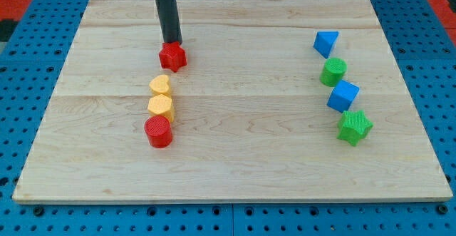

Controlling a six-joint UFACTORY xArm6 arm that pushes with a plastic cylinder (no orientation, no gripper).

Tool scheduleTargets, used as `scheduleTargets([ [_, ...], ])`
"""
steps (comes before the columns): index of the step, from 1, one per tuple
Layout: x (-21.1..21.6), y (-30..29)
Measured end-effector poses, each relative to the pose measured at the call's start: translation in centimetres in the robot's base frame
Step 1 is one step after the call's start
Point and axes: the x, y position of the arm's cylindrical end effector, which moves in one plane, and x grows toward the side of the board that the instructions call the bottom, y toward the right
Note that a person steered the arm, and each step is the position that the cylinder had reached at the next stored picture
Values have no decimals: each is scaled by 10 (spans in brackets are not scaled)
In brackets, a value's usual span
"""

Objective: Place the blue triangle above the red star

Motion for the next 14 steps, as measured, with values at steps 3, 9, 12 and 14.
scheduleTargets([
  [3,27,-20],
  [9,-46,350],
  [12,11,235],
  [14,-25,218],
])
